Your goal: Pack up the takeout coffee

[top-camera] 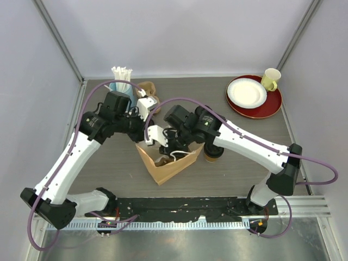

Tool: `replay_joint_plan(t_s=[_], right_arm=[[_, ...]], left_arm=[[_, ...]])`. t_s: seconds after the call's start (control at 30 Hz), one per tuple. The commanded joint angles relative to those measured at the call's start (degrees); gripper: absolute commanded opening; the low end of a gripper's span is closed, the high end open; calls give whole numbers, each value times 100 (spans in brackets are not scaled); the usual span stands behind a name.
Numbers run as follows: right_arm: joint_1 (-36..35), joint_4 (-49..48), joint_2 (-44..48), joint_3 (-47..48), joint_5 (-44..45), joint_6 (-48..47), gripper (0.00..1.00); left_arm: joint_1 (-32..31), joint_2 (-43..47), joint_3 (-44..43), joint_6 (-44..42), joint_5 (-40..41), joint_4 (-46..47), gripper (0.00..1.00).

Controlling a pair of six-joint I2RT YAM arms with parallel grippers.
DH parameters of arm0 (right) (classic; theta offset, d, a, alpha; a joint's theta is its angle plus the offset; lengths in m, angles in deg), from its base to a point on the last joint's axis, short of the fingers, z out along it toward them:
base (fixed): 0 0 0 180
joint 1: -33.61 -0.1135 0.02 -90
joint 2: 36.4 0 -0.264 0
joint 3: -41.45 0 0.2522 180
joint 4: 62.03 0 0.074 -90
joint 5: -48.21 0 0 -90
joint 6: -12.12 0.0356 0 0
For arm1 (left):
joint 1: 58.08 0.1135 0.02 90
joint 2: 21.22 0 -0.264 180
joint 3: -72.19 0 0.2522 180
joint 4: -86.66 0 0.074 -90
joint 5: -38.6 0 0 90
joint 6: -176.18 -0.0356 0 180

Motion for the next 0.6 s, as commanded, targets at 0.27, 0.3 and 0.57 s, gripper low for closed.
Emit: replay_joint_plan(t_s=[0.27,0.3,0.57], right_arm=[[-84,-937,-312,-959,604,-635,63],[-92,-1009,-409,-951,797,-653,65],[-92,-1247,-840,-1117,720,-802,65]], left_arm=[[163,-52,23,-22,-763,493,0],[163,-78,14,-22,-868,493,0],[163,-131,-21,-110,-1080,493,0]])
